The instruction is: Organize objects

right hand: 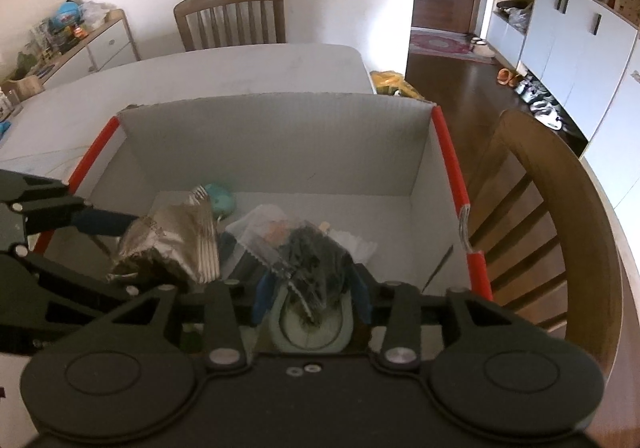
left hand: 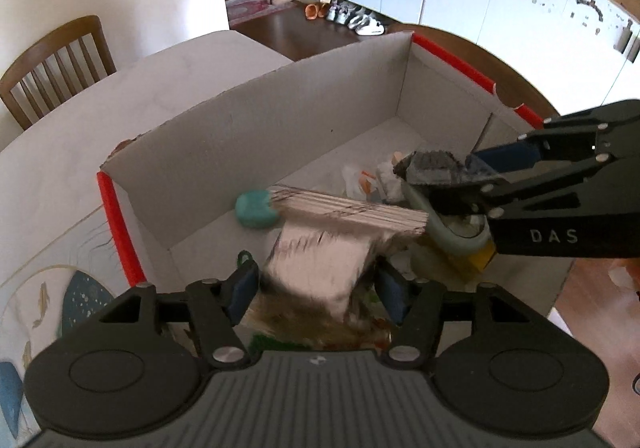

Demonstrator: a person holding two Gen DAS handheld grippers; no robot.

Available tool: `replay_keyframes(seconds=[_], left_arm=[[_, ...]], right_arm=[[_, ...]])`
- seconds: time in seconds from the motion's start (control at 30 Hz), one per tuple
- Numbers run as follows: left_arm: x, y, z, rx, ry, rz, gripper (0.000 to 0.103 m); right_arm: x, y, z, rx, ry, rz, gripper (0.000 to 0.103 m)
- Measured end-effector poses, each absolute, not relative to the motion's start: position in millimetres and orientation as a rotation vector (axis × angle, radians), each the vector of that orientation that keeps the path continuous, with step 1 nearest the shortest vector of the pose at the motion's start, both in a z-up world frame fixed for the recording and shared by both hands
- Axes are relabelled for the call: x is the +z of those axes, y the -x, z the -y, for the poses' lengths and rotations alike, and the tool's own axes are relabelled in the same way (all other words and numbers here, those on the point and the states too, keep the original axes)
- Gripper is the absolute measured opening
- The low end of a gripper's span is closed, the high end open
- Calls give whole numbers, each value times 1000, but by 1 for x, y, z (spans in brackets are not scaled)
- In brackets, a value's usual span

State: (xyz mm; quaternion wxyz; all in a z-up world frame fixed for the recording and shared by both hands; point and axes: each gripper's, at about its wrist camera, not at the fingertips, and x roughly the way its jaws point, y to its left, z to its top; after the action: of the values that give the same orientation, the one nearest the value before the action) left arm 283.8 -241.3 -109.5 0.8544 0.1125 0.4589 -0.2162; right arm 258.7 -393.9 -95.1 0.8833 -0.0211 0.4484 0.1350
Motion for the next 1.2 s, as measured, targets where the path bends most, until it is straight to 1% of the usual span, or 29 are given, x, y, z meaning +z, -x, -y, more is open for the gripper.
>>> replay_keyframes(seconds=[0.1, 0.13, 0.2, 0.37, 0.67, 0.83, 0.97, 1.0, 1.07, 1.17, 1.2], left_arm=[[-103, -279, 238, -467, -227, -946, 66], [-101, -277, 237, -467, -227, -940, 67], [-96, -273, 235, -474, -218, -928, 72], [-80, -264, 226, -491, -179, -888, 74], [-44, -239, 203, -521, -130, -787, 74], [-26, -224, 184, -517, -116, -734, 74], [-14, -212, 167, -506, -92, -692, 75], [-12, -209, 163, -505, -87, -687, 79], [-8, -203, 156, -517, -82, -677, 84], [-4, -196, 148, -530, -78, -670, 84], [-4, -194, 147, -537, -80, -669, 85]], right_arm=[[-89, -253, 400, 295, 23, -924, 53], [-87, -250, 402, 300, 17, -921, 54], [-81, -246, 405, 305, 1, -912, 56], [-64, -232, 410, 311, -41, -871, 64], [-36, -204, 399, 288, -106, -798, 64], [-19, -184, 389, 268, -135, -754, 67], [-8, -166, 381, 258, -163, -713, 73], [-6, -161, 379, 254, -166, -701, 77], [-2, -151, 376, 247, -176, -674, 80], [1, -139, 369, 235, -180, -652, 82], [2, -135, 367, 232, -184, -642, 85]])
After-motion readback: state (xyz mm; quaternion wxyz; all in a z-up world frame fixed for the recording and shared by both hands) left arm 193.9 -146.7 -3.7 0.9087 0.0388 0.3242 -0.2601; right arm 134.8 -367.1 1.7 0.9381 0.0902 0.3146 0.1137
